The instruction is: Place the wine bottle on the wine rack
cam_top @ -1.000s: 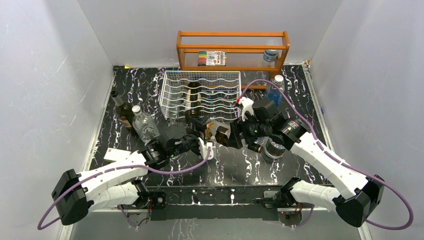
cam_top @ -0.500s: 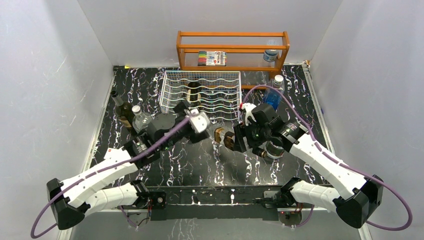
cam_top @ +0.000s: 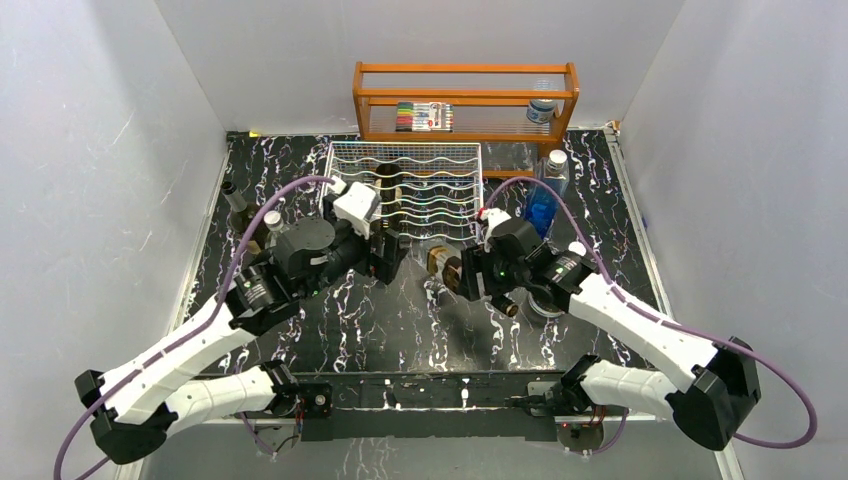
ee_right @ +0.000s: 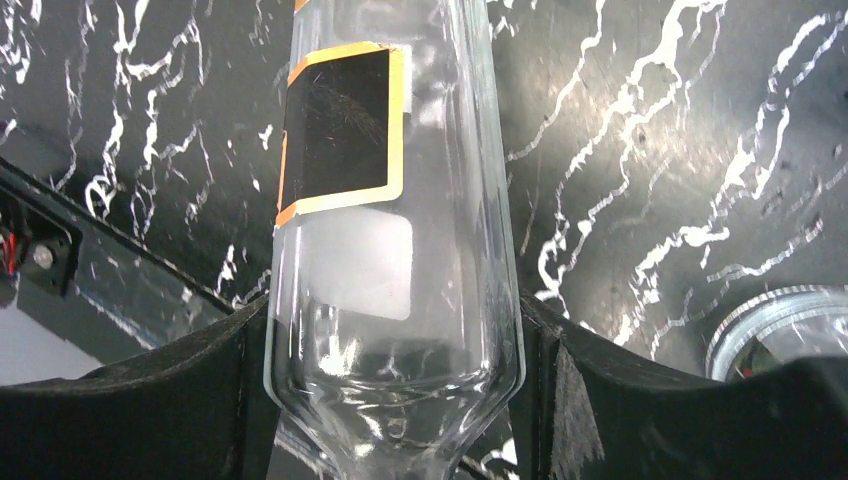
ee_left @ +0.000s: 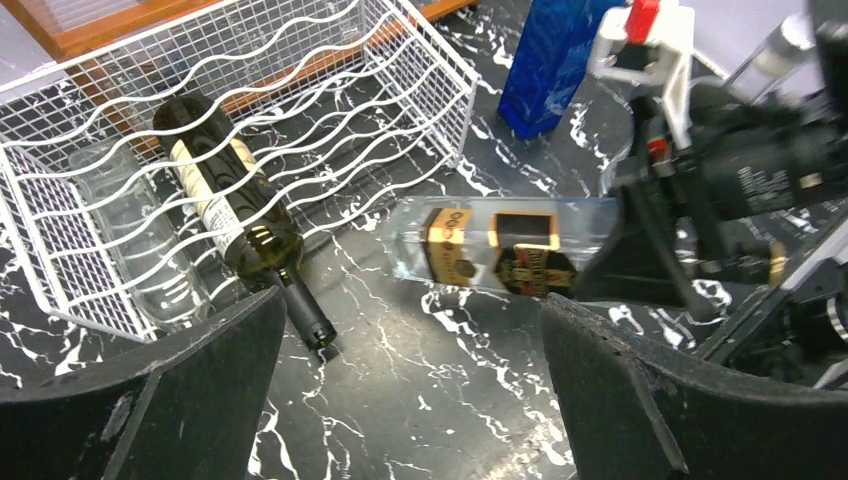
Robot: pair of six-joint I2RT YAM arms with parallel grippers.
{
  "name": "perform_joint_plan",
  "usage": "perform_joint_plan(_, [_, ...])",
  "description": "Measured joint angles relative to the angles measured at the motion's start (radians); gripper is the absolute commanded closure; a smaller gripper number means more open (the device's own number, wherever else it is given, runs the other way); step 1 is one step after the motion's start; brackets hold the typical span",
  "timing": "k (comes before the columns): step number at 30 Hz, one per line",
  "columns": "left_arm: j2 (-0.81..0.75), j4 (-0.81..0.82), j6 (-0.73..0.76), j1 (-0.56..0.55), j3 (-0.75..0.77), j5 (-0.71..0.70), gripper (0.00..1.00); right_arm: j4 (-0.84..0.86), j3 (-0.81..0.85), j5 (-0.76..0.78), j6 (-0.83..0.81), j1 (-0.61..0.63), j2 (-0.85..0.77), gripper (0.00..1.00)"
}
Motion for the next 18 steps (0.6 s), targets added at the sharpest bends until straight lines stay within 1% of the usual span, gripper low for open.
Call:
perform_joint_plan(4, [-0.046,-0.029,-0.063,0.0,0.017,-0.024,0.02,0.108,-0.012,0.071,0.034,0.061,0.04,1.0])
perform_joint_plan(9, [-0.077,-0.057,-0.089,0.0,0.039,-0.053,0.02,0.196,-0.029,0.177,0.07,0.139,0.1,1.0])
perform_joint_plan(18, [-0.082,-0.071,-0.097,0.0,0.039,-0.064,0.02,0.331,-0.105,0.302,0.093,0.152,0.12,1.0])
